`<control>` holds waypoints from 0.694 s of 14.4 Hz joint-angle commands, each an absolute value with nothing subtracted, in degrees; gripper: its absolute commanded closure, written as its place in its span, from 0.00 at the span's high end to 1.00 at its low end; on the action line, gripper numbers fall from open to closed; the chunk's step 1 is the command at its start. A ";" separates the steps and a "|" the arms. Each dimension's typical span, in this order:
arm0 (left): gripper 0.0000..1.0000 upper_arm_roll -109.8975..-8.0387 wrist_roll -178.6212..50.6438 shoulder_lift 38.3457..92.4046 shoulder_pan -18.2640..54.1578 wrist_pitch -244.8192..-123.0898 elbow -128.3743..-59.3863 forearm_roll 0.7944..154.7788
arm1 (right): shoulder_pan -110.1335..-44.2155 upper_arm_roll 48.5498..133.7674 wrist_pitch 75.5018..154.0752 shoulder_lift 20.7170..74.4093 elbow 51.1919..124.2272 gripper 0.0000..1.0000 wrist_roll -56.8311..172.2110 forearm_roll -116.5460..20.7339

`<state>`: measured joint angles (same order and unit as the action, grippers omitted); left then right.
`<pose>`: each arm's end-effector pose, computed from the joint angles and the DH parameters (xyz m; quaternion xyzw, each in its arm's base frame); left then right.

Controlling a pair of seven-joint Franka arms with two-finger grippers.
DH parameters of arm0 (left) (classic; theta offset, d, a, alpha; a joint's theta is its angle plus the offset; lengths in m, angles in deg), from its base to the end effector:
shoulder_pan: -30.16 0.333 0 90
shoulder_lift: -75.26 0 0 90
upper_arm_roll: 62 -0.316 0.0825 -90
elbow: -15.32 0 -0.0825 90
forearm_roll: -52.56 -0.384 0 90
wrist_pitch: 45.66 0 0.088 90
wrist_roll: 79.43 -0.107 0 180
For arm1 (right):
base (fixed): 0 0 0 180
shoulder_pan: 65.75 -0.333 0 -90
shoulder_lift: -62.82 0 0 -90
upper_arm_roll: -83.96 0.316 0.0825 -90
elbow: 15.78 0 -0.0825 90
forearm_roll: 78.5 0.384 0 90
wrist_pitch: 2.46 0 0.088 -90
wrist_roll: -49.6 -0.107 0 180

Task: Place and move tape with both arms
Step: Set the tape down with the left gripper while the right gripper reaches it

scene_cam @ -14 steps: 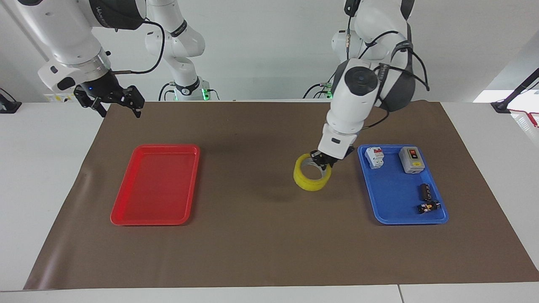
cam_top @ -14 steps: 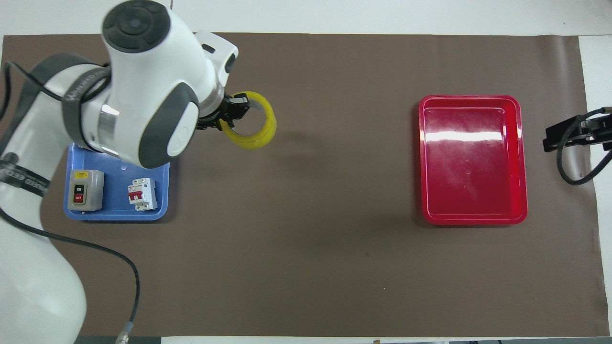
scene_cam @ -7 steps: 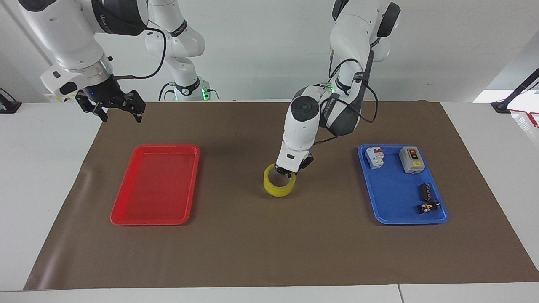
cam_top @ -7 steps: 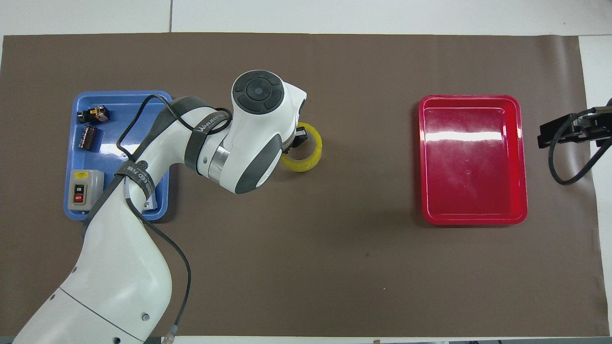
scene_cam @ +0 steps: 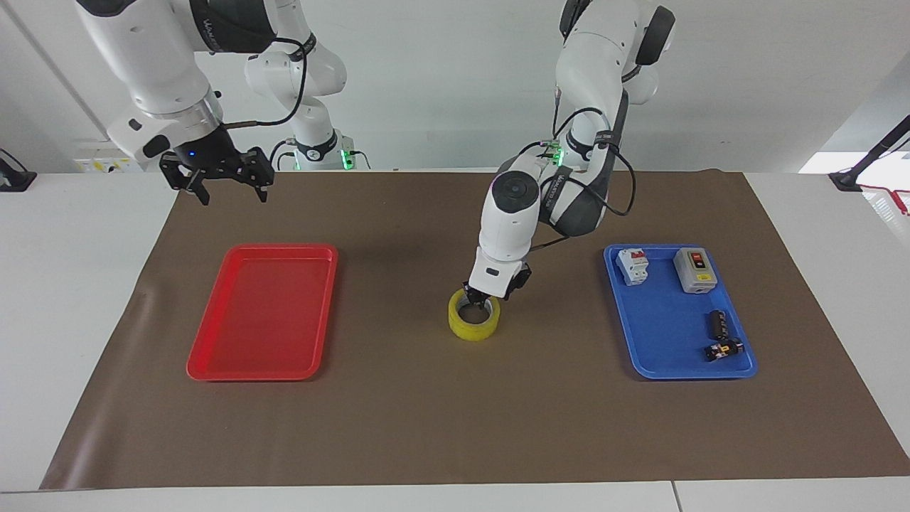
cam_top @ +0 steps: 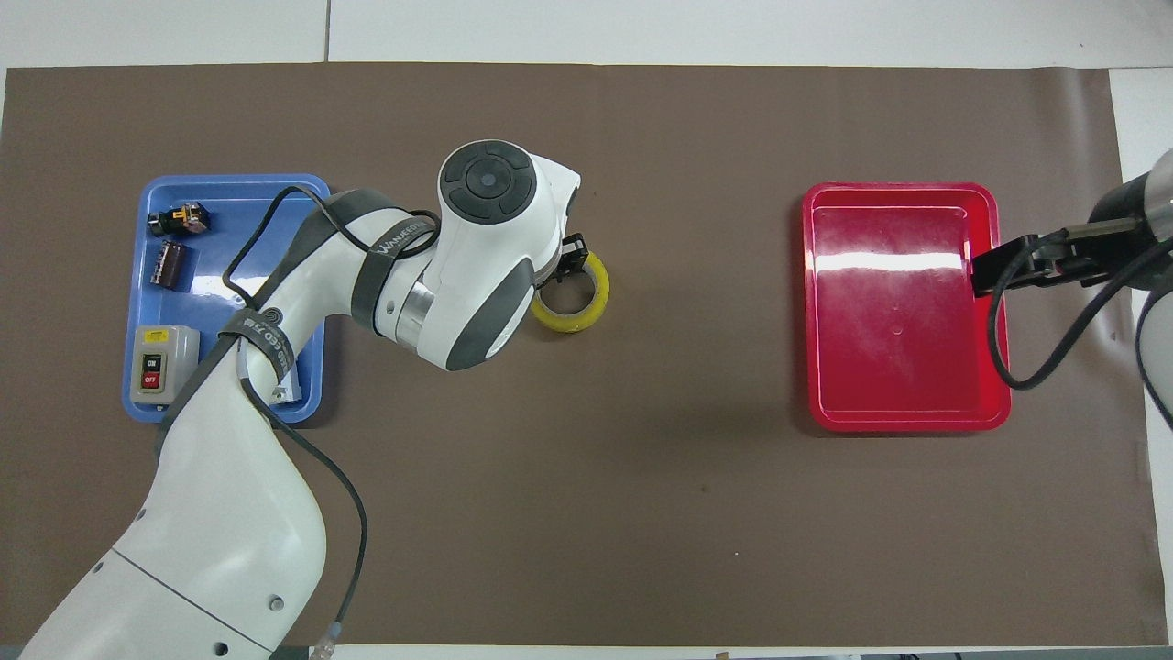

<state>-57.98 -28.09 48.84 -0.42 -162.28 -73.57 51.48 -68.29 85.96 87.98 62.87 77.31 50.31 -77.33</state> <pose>0.5701 -0.3839 0.3854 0.9893 0.1453 0.0040 0.0134 0.5512 0.0460 0.6002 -0.9987 -0.0455 0.0230 0.0094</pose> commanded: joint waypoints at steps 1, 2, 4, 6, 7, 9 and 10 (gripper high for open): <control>1.00 -59.36 -28.97 57.39 3.77 -156.16 -74.86 50.63 | -74.32 86.24 99.88 60.55 83.79 1.00 46.65 -74.28; 1.00 -59.27 -31.59 60.20 6.32 -153.61 -74.86 50.63 | -78.28 86.24 105.76 56.62 83.97 1.00 39.92 -74.36; 1.00 -59.36 -40.71 64.25 11.24 -148.17 -74.86 50.72 | -84.27 86.16 115.01 50.98 84.06 1.00 32.22 -75.24; 1.00 -59.36 -51.25 68.47 17.48 -142.28 -74.95 50.80 | -86.39 86.24 120.39 45.53 82.67 1.00 31.59 -77.17; 1.00 -59.45 -56.70 70.41 20.20 -139.73 -74.95 50.98 | -88.58 86.16 122.24 41.67 80.48 1.00 30.02 -77.35; 1.00 -59.45 -65.51 73.14 24.52 -135.41 -74.95 51.16 | -91.75 86.16 125.93 36.55 78.27 1.00 25.45 -79.36; 1.00 -59.45 -67.72 74.46 25.67 -133.31 -75.21 51.24 | -93.16 86.16 126.39 35.93 78.35 1.00 24.39 -81.20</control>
<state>-60.10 -62.82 71.27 23.62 -136.25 -73.00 51.30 -91.01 86.37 125.84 39.04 81.56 27.45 -78.19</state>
